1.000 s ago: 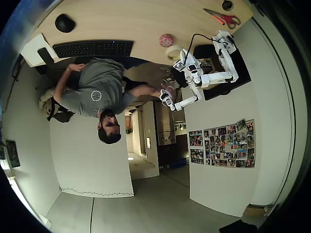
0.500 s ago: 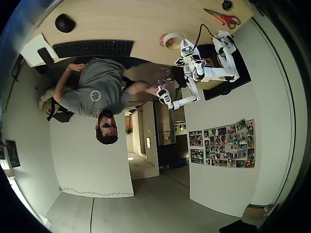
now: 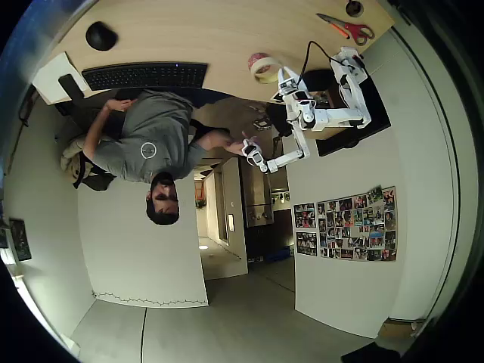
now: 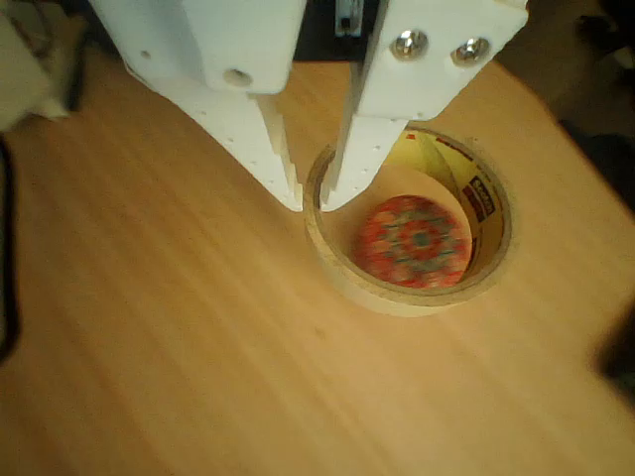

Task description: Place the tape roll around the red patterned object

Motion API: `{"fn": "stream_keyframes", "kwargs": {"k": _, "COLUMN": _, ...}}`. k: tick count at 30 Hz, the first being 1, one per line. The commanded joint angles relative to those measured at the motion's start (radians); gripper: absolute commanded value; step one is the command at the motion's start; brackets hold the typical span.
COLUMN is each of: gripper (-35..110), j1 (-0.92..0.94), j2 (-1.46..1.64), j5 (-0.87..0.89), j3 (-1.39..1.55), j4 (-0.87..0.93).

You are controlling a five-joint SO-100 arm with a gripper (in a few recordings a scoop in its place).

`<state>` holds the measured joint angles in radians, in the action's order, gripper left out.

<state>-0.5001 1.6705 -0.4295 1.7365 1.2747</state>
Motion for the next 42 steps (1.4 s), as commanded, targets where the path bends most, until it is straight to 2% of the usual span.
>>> {"fn": "stream_keyframes", "kwargs": {"k": 1, "gripper": 0, "j1": -0.046, "j2": -0.021, "j5": 0.023, "j3": -0.054, "j4": -0.034}}
{"fn": "stream_keyframes", "kwargs": {"k": 7, "gripper": 0, "j1": -0.061, "j2": -0.117, "j5": 0.025, "j3": -0.118, "j4": -0.075}}
{"fn": "stream_keyframes", "kwargs": {"k": 16, "gripper": 0, "j1": -0.028, "j2": -0.107, "j5": 0.005, "j3": -0.137, "j4": -0.025}}
{"fn": "stream_keyframes", "kwargs": {"k": 17, "gripper": 2, "j1": -0.026, "j2": -0.115, "j5": -0.003, "j3": -0.147, "j4": -0.014}}
{"fn": "stream_keyframes", "kwargs": {"k": 19, "gripper": 26, "j1": -0.026, "j2": -0.12, "j5": -0.028, "j3": -0.149, "j4": -0.008}}
{"fn": "stream_keyframes", "kwargs": {"k": 20, "gripper": 33, "j1": -0.026, "j2": -0.12, "j5": -0.044, "j3": -0.144, "j4": -0.008}}
{"fn": "stream_keyframes", "kwargs": {"k": 27, "gripper": 37, "j1": -0.028, "j2": -0.118, "j5": -0.075, "j3": -0.152, "j4": 0.005}}
{"fn": "stream_keyframes", "kwargs": {"k": 31, "gripper": 40, "j1": -0.025, "j2": -0.115, "j5": -0.121, "j3": -0.262, "j4": 0.11}}
{"fn": "stream_keyframes", "kwargs": {"k": 37, "gripper": 40, "j1": -0.015, "j2": -0.133, "j5": -0.232, "j3": -0.609, "j4": 0.408}}
{"fn": "stream_keyframes", "kwargs": {"k": 42, "gripper": 40, "j1": -0.011, "j2": -0.005, "j5": -0.337, "j3": -0.565, "j4": 0.408}}
